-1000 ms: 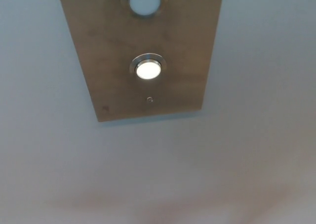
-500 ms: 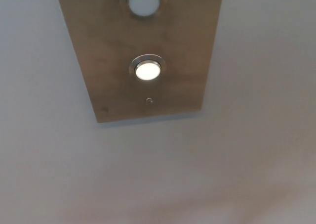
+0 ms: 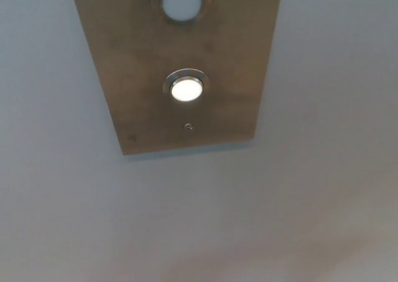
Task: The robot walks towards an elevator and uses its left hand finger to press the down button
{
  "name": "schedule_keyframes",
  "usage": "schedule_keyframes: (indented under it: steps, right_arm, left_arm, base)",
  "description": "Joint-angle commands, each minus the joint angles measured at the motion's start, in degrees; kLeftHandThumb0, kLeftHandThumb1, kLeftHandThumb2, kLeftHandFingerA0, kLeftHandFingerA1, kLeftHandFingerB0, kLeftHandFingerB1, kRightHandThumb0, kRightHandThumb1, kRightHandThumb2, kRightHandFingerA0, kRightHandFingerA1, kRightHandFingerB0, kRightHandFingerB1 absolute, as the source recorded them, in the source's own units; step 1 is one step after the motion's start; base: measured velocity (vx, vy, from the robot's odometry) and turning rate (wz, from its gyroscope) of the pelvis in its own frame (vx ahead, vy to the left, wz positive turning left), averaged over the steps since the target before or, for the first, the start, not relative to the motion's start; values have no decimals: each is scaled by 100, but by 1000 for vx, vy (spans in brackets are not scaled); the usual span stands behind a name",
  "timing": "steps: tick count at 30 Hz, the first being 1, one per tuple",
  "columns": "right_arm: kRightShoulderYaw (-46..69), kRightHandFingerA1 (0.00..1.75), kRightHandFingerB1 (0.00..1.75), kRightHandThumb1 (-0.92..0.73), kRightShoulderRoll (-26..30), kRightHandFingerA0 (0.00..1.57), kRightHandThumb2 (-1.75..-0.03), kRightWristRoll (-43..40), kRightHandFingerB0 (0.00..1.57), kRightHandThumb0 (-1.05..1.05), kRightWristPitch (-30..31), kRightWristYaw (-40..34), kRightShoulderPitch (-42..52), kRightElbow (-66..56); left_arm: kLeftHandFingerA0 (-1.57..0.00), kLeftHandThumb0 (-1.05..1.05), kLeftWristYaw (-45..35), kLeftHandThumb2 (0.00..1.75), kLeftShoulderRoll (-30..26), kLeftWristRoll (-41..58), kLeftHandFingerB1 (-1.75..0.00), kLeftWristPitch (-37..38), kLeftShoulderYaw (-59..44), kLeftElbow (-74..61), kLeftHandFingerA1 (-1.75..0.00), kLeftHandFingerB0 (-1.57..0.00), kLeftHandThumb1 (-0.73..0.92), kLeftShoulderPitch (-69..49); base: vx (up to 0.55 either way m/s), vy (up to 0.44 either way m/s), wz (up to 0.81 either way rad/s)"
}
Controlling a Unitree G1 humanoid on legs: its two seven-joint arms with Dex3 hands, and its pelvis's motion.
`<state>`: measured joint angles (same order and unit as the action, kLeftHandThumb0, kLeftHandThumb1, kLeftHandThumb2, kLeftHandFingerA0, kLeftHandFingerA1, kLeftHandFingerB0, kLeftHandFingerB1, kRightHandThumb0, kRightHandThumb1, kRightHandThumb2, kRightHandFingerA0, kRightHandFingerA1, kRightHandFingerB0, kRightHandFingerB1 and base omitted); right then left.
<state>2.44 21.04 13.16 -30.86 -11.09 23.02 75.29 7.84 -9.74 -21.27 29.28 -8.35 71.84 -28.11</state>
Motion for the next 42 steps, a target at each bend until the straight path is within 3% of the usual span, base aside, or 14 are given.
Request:
schedule_keyframes:
  steps: [1, 3, 4, 9, 13, 14, 16, 20, 21, 25, 26, 34, 35, 42]
  right_arm:
    - [168, 49, 35, -63, 187, 62, -60, -237, 43, -48, 733, 300, -56, 95]
    - [179, 49, 35, -63, 186, 62, -60, -238, 43, -48, 754, 314, -57, 90]
    - [167, 48, 34, -65, 193, 54, -60, -224, 43, -55, 855, 328, -71, 81]
    - [148, 48, 34, -65, 201, 54, -60, -212, 43, -55, 997, 351, -86, 56]
    - [76, 44, 32, -69, 225, 41, -61, -147, 38, -60, 1188, 411, -154, 76]
    - [57, 65, 51, -53, 229, 58, -88, -129, 42, -54, 1184, 392, -130, 73]
    - [46, 65, 51, -53, 232, 58, -88, -121, 42, -54, 1173, 375, -107, 68]
    - [16, 66, 52, -53, 222, 65, -88, -110, 43, -49, 1124, 333, -66, 45]
    - [29, 42, 32, -62, 190, 41, -59, -135, 40, -51, 1139, 318, -45, 51]
    - [48, 42, 32, -62, 152, 41, -59, -174, 40, -51, 1165, 303, -21, 60]
    - [61, 67, 34, -61, 133, 73, -59, -193, 42, -50, 1209, 296, -14, 69]
    - [69, 62, 34, -61, 107, 64, -59, -197, 45, -50, 1273, 244, 10, 76]
    - [115, 76, 36, -63, 75, 81, -59, -238, 50, -52, 1207, 204, 87, 83]
    - [257, 75, 35, -63, 10, 81, -59, -372, 49, -51, 1119, 226, 211, 90]
  left_arm:
    - [-78, -33, 182, 60, 19, 205, -50, -700, 112, 258, -72, -60, 69, -85]
    - [-78, -33, 209, 60, 20, 202, -50, -714, 146, 263, -72, -60, 69, -89]
    - [-76, -37, 192, 60, 83, 317, -56, -609, 99, 163, -89, -63, 71, -184]
    - [-76, -37, 177, 60, 160, 483, -56, -490, 68, 21, -89, -63, 71, -309]
    - [-72, -40, 114, 60, 144, 532, -54, -659, 97, -31, -82, -62, 70, -297]
    - [-69, -40, 67, 61, 128, 512, -51, -670, 149, -40, -73, -57, 71, -300]
    - [-69, -40, 37, 61, 118, 502, -51, -665, 191, -47, -73, -57, 71, -306]
    - [-72, -41, 134, 60, 116, 461, -50, -658, 279, 65, -70, -59, 70, -254]
    - [-72, -40, 202, 60, 128, 444, -53, -637, 318, 151, -73, -64, 66, -244]
    - [-72, -40, 269, 60, 138, 451, -53, -602, 384, 244, -73, -64, 66, -242]
    - [-73, -41, 221, 60, 128, 492, -50, -559, 380, 264, -72, -61, 68, -250]
    - [-74, -40, 216, 59, 81, 522, -51, -487, 465, 303, -71, -61, 68, -249]
    - [-72, -40, 229, 60, 83, 504, -50, -552, 503, 316, -66, -59, 65, -240]
    - [-70, -41, 208, 60, 86, 528, -48, -702, 571, 347, -65, -55, 65, -206]
  base:
    - [0, 0, 0]
    - [0, 0, 0]
    - [0, 0, 0]
    - [0, 0, 0]
    - [0, 0, 0]
    - [0, 0, 0]
    - [0, 0, 0]
    - [0, 0, 0]
    - [0, 0, 0]
    - [0, 0, 0]
    - [0, 0, 0]
    - [0, 0, 0]
    - [0, 0, 0]
    - [0, 0, 0]
